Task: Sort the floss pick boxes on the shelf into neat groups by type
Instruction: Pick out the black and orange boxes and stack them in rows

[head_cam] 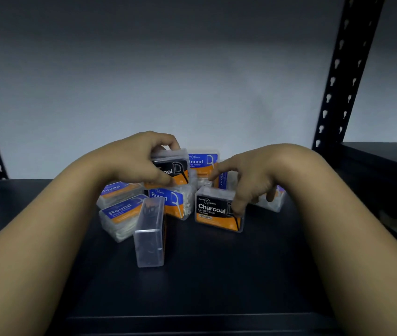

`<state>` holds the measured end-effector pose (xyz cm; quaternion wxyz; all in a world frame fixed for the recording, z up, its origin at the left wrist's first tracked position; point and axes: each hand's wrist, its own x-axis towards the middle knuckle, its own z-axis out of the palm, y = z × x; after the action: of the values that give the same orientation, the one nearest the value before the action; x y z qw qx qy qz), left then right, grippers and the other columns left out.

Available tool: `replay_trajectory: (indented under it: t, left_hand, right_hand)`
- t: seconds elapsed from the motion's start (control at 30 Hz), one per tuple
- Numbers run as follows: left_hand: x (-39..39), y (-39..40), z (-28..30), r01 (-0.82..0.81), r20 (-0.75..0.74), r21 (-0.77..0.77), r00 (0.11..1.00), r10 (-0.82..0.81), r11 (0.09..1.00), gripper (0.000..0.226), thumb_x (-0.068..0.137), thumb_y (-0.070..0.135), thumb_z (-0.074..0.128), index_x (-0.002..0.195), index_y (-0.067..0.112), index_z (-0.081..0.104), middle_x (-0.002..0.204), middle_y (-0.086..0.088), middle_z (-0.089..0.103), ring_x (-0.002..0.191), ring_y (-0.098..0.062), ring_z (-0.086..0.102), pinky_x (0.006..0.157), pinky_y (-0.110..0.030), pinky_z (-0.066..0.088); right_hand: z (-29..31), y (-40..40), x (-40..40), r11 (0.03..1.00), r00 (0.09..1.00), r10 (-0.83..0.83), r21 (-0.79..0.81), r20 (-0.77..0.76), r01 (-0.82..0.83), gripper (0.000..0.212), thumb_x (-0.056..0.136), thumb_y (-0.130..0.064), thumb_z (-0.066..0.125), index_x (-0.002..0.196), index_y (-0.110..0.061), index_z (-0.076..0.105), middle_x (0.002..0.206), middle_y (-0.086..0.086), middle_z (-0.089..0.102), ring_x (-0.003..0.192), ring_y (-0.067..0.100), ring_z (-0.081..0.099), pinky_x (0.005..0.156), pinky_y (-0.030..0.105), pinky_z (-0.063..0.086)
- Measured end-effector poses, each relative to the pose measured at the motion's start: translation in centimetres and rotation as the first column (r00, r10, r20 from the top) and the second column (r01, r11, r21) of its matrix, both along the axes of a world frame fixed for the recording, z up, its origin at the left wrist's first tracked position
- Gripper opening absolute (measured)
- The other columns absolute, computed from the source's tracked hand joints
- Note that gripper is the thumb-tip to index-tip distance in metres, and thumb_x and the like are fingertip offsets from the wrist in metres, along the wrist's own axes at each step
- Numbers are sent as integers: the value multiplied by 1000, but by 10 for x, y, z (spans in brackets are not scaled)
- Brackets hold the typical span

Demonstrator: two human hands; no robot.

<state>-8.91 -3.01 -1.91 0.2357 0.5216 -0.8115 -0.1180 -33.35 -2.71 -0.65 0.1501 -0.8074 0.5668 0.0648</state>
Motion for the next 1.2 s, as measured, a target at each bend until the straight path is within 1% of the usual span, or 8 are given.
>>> replay_trajectory:
  t: [0.2, 0.4, 0.5, 0.67, 0.73, 0.9, 1.07, 1.2]
  left_hand:
    - [-1, 5, 3, 20, 49, 25, 999, -21, 999, 46, 68, 6, 85, 103, 29, 66, 90, 0, 77, 77, -21, 76, 66, -45, 64]
    - [-5, 6, 2, 16, 60, 40, 998, -18, 999, 54, 67, 4, 82, 110, 35, 73, 84, 10, 74, 62, -3, 69, 53, -23, 56]
    - [-7, 4, -3, 12, 46, 48, 999, -14, 999, 47, 69, 5, 83, 105, 34, 75, 77, 12, 73, 54, 2, 64, 51, -19, 51]
    - [-9, 2, -5, 20, 72, 43, 997, -23, 999, 40, 68, 21, 93, 102, 35, 76, 84, 14, 77, 59, 5, 66, 53, -14, 50]
    - [-9, 2, -5, 30, 91, 49, 995, -34, 998, 40, 70, 22, 93, 104, 36, 76, 90, 18, 77, 65, 7, 67, 53, -9, 48]
    - [-7, 1, -5, 37, 131, 49, 990, -43, 998, 43, 70, 29, 92, 109, 39, 74, 101, 18, 77, 87, -1, 72, 67, -17, 55]
    - [-6, 4, -3, 25, 107, 62, 994, -31, 998, 38, 71, 29, 90, 105, 40, 74, 90, 20, 77, 82, -1, 72, 75, -28, 60]
    - [0, 11, 1, 10, 101, 73, 995, -18, 997, 37, 72, 25, 89, 105, 37, 75, 86, 22, 76, 77, 5, 70, 71, -19, 55]
  right_hand:
    - [-15, -3, 16, 993, 998, 47, -102, -32, -50, 72, 69, -46, 90, 131, -41, 55, 108, 1, 66, 92, 29, 74, 76, 46, 65]
    - [-11, -3, 12, 977, 988, 131, -158, -87, -143, 48, 73, -39, 90, 113, -40, 63, 91, -11, 64, 74, 12, 64, 67, 33, 59]
    - [-13, -3, 13, 980, 988, 141, -129, -64, -148, 49, 69, -44, 91, 105, -42, 58, 94, -12, 62, 86, 18, 67, 82, 41, 62]
    - [-21, -5, 22, 972, 981, 176, -146, -81, -186, 66, 63, -59, 90, 120, -49, 59, 101, -17, 53, 98, 18, 57, 83, 33, 50]
    - [-23, -3, 25, 968, 976, 204, -134, -70, -212, 54, 62, -57, 91, 107, -52, 62, 94, -19, 56, 98, 17, 59, 82, 33, 52]
    - [-25, -1, 29, 963, 969, 242, -106, -50, -246, 41, 63, -51, 92, 97, -48, 69, 96, -20, 63, 99, 14, 61, 82, 33, 54]
    - [-22, -2, 22, 968, 971, 240, -75, 9, -238, 37, 63, -48, 92, 95, -49, 74, 104, -17, 68, 100, 16, 67, 88, 45, 61]
    - [-10, -2, 16, 964, 972, 230, -146, 43, -222, 42, 63, -51, 90, 100, -43, 72, 104, -14, 72, 98, 15, 69, 91, 43, 58]
